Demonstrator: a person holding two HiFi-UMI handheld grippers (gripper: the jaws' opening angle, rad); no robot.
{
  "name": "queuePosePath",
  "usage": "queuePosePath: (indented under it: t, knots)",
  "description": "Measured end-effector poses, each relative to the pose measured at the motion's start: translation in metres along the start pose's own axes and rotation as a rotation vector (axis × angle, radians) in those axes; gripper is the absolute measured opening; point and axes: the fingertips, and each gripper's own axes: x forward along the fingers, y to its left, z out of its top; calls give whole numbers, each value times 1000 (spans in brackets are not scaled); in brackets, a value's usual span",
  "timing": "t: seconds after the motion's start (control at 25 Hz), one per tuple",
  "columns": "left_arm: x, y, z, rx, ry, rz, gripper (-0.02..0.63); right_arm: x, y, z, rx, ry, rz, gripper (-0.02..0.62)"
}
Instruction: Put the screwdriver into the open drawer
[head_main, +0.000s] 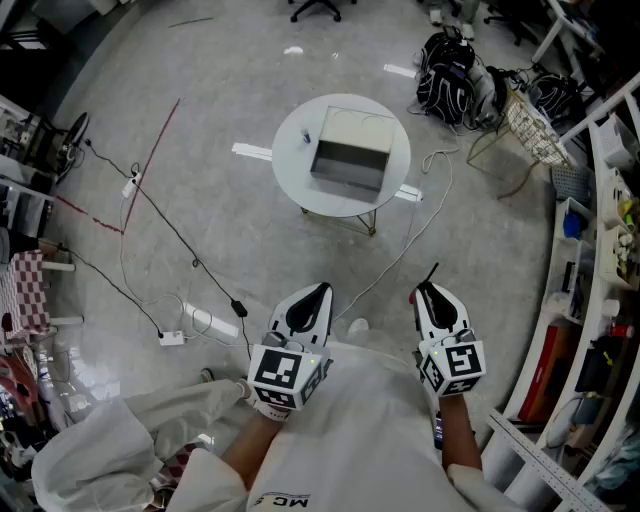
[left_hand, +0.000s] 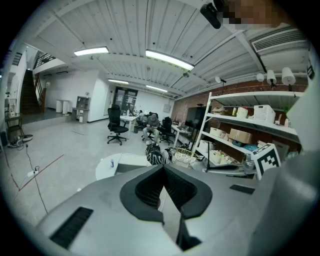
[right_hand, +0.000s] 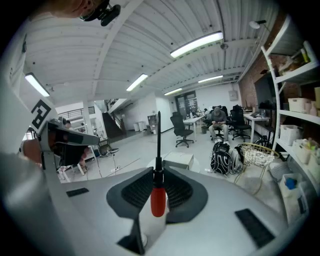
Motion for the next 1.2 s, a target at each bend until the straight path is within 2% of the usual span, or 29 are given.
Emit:
queuePosePath:
  t: [0.12,0.28,0.44,0.64,0.88,1.2]
  knots:
    - [-15,-21,-10,-27,15,-18,11,-41,23,0,-6,-7,-2,120]
    - [-28,-33,-14,-27,25,-32,11,-61,39,1,2,-14,1,120]
    - [-37,-33,-22,-31,28,-27,11,-66,46,15,-30,-53,22,120]
    - [-44,-36,-35,-55,42,5,11,-65,44,17,-14,-82,61,120]
    - [-34,-19,-33,-82,47,26,11,-41,45,31,-21,-85,95,120]
    - [23,44,-5,-102,56,14,11,41,41,75,-48,-76,88,118]
